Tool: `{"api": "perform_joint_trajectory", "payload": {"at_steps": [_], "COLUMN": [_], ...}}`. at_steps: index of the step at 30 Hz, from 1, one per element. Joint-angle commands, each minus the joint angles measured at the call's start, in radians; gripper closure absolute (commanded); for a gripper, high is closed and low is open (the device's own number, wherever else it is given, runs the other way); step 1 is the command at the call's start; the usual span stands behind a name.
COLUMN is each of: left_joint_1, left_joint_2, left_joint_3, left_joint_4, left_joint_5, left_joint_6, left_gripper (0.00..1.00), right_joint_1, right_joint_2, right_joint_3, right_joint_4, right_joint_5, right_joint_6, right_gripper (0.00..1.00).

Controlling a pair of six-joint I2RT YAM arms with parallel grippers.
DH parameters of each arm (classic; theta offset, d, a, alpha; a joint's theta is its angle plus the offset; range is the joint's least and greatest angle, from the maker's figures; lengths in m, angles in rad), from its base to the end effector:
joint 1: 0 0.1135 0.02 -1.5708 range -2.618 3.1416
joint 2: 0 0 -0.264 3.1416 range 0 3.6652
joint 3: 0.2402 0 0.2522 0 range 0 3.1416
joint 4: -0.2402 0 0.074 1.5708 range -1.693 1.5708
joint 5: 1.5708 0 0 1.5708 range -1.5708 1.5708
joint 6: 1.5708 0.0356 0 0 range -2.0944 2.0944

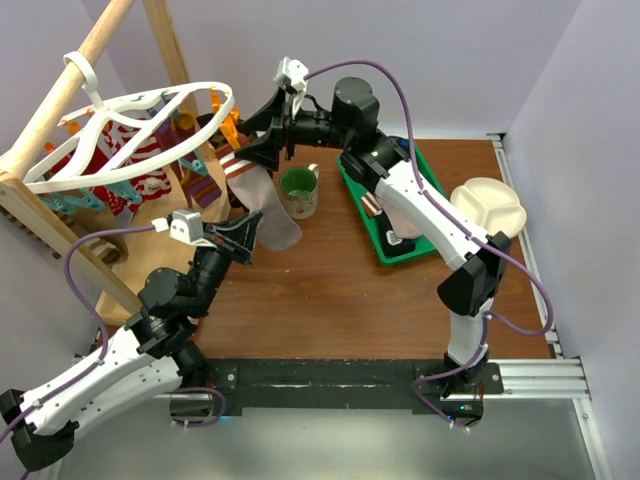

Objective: Remove the socks clipped to the hanger
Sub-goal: Remove the sock from the hanger.

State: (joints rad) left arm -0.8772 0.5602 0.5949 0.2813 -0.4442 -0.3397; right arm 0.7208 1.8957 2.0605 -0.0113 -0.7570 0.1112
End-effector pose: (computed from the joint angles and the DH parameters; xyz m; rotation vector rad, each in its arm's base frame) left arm 0.1012 -0.0979 0.3552 -0.0439 1.3240 -0.7626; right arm 0.3105 0.3053 0.4783 -1.0639 1.1671 1.1965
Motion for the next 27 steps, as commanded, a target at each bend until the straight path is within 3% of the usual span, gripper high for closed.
{"api": "perform_joint_trajectory", "payload": {"at_steps": [1,8,23,25,27], "left_joint_1": [0.004,0.006,0.006,0.006,0.006], "left_joint_2": [0.001,0.007,0.026,0.027,0.026], "left_joint_3": [0.036,0.036,0.031,0.032,0.032], "left_joint_4": [0.032,0.032,0.045,0.047,0.047], "left_joint_5": [0.013,0.016,0.024,0.025,0.024], "left_joint_6": [0.004,0.004,0.008,0.007,0.01], "left_gripper": [1.0,1.0,1.0,1.0,1.0], "right_joint_1": [0.0,0.002,0.042,0.046,0.046], "right_joint_2": [0.031,0.095,0.126,0.129,0.126], "right_joint_3": [0.125,0.205,0.207,0.213,0.199], "right_joint_4": [0.092,0.142,0.258,0.248,0.261], "right_joint_5": [-0.031,-0.028,0.015,0.021,0.03], "right_joint_6": [0.099,0.186,0.288,0.281,0.286], "right_gripper": [0.29,0.31,0.36,0.4,0.53]}}
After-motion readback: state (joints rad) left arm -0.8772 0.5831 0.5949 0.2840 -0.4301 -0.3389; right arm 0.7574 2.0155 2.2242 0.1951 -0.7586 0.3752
